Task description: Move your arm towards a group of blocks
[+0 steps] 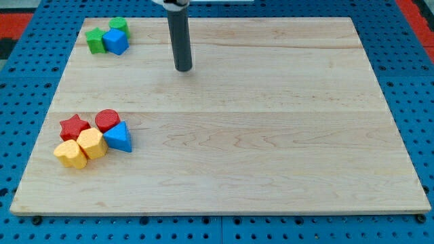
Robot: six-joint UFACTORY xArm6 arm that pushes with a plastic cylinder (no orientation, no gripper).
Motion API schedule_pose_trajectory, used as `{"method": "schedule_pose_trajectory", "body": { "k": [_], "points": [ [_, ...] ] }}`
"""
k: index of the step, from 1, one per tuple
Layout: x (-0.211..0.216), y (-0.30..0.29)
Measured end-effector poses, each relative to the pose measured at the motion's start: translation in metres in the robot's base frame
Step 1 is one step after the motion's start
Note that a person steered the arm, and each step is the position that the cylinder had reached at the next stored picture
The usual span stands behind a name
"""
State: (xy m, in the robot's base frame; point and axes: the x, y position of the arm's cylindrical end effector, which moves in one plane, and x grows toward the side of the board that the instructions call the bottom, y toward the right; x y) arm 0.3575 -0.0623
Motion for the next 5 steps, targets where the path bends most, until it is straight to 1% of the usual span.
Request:
{"method": "schedule_pose_trajectory", "body": {
  "k": [1, 2, 3, 4, 5],
  "points": [
    [0.033, -0.039],
    [0.046, -0.128],
    [0.052, -0.148],
    [0.085, -0.198],
    [0.144, -0.233]
  ]
}}
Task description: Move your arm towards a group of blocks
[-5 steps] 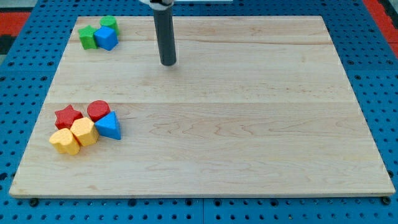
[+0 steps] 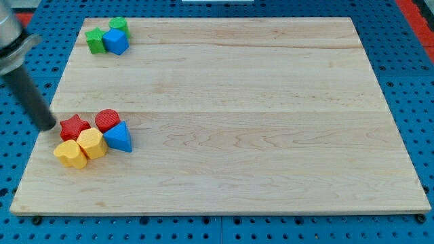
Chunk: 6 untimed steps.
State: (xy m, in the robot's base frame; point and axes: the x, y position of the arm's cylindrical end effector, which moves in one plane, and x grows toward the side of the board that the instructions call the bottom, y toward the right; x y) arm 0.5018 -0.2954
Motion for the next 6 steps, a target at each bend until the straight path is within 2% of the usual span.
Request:
{"method": "schedule_pose_trajectory", "body": {
  "k": [2, 4, 6],
  "points": [
    [0.078, -0.004],
    [0.081, 0.041],
    [0.059, 0.031]
  ]
}}
